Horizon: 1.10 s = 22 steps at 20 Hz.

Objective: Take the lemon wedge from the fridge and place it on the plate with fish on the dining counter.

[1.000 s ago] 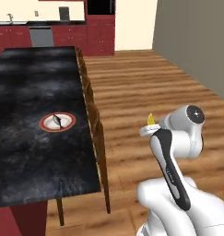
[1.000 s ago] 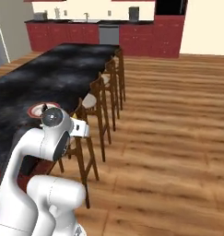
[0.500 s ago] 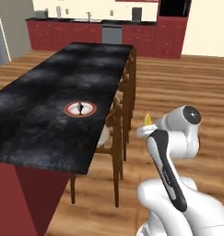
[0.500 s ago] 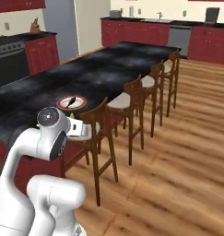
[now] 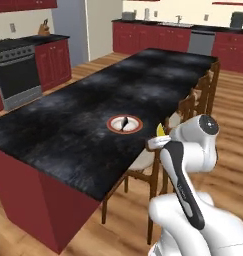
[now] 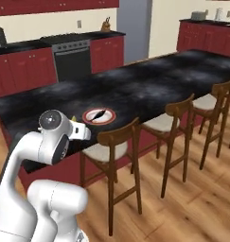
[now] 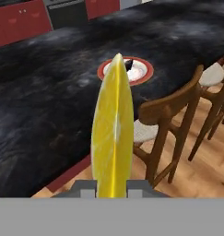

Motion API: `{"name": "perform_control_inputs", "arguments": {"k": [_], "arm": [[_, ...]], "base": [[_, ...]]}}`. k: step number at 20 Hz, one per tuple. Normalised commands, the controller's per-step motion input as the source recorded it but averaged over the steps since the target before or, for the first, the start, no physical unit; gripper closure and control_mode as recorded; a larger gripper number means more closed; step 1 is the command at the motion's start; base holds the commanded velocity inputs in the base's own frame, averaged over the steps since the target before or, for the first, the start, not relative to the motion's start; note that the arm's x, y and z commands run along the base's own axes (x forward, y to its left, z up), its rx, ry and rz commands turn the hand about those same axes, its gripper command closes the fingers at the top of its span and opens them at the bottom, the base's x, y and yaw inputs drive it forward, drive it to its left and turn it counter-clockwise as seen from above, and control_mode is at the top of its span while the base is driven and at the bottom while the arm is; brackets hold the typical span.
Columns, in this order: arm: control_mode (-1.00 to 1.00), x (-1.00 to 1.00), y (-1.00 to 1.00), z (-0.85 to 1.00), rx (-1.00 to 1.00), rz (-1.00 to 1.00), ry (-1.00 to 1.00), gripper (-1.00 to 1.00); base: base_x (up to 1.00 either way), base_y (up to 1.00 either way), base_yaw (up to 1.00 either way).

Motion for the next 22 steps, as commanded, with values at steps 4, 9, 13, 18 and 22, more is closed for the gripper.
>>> {"name": "perform_control_inputs", "arguments": {"k": [4, 9, 13, 18, 22], "arm": [[1.00, 0.00, 0.00, 0.00, 0.00, 0.00, 0.00, 1.00], [1.00, 0.00, 0.00, 0.00, 0.00, 0.00, 0.00, 1.00], [1.00, 0.00, 0.00, 0.00, 0.00, 0.00, 0.00, 1.00], [1.00, 0.00, 0.00, 0.00, 0.00, 0.00, 0.00, 1.00], [1.00, 0.00, 0.00, 0.00, 0.00, 0.00, 0.00, 1.00]], "base": [[0.92, -0.49, 0.31], [0.79, -0.04, 0.15], [0.56, 0.05, 0.00], [0.48, 0.00, 0.00], [0.97, 0.03, 0.00]]}}
